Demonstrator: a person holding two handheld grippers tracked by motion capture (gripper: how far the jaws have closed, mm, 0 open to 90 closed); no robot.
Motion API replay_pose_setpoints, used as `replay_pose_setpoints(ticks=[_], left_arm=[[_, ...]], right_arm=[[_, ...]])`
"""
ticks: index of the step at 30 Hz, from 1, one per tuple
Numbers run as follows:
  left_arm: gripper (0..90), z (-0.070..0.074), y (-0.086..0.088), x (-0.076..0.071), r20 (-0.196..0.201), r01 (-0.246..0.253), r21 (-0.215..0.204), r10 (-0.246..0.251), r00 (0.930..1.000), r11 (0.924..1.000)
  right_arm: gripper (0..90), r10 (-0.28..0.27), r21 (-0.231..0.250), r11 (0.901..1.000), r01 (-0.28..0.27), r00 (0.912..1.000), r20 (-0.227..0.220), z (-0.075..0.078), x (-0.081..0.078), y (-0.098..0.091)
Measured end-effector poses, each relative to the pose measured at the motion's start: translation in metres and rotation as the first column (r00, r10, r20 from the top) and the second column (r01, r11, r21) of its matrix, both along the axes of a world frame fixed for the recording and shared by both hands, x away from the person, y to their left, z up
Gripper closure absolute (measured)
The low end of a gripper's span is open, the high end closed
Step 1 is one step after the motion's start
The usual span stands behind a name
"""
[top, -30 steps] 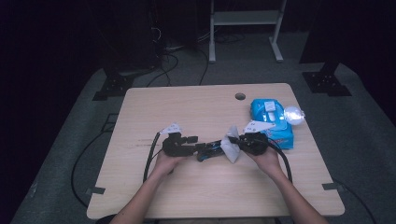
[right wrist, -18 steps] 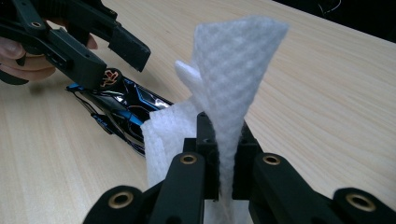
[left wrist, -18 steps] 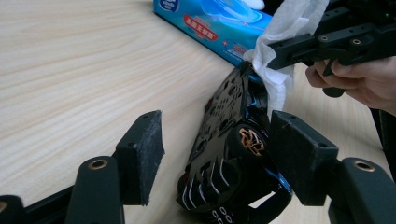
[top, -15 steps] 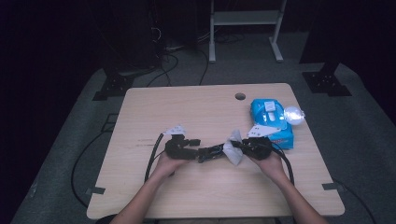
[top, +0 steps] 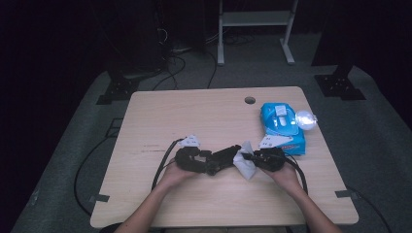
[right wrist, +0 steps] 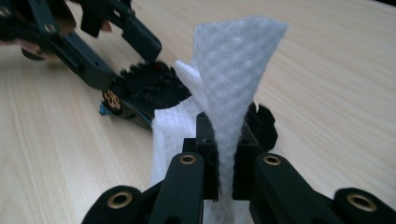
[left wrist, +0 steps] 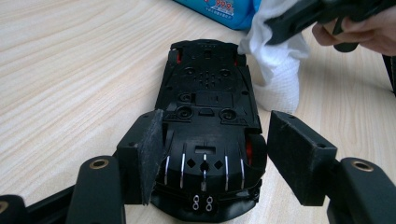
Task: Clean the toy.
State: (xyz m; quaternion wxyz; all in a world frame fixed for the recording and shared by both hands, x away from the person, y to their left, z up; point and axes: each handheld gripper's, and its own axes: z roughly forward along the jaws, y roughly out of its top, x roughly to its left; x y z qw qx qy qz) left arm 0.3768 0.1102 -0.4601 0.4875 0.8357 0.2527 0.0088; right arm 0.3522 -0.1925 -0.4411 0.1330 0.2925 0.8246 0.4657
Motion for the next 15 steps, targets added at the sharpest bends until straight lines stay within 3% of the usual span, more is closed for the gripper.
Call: replay_pose_setpoints(ticks=[1, 4, 7, 8, 10, 12, 15], left_arm=[[36.0, 0.0, 0.0, 0.0, 0.016, 0.004, 0.007, -0.004, 0.9999, 1.0], [35.8, 0.0, -0.001, -0.001, 0.03, 0.008, 0.017, -0.008, 0.9995, 0.9998], [34.1, 0.001, -0.003, -0.004, 0.052, 0.019, 0.047, -0.021, 0.9984, 0.9987], [30.5, 0.001, -0.003, -0.005, 0.066, 0.023, 0.059, -0.027, 0.9975, 0.998], [26.2, 0.003, -0.004, -0.008, 0.107, 0.019, 0.072, -0.027, 0.9939, 0.9972], [23.9, 0.004, -0.003, -0.011, 0.127, 0.014, 0.065, -0.023, 0.9916, 0.9978], [19.0, 0.003, -0.004, -0.012, 0.152, 0.015, 0.095, -0.03, 0.9879, 0.9954]], right_arm=[[84.2, -0.002, 0.019, 0.9998, 0.002, 0.9999, 0.011, 0.006, 0.002, 0.002], [84.1, -0.003, 0.019, 0.9998, 0.003, 0.9999, 0.01, 0.009, 0.007, 0.007], [84.3, -0.006, 0.0, 1.0, 0.006, 0.9998, -0.021, 0.003, 0.016, 0.015], [84.3, -0.005, -0.021, 0.9998, 0.004, 0.9983, -0.058, -0.005, 0.019, 0.018], [84.4, 0.0, -0.028, 0.9996, -0.003, 0.9964, -0.085, -0.01, 0.02, 0.02], [84.4, 0.002, -0.033, 0.9995, -0.005, 0.9962, -0.087, -0.012, 0.02, 0.02], [84.4, 0.0, -0.043, 0.9991, -0.005, 0.9953, -0.097, -0.017, 0.017, 0.021]])
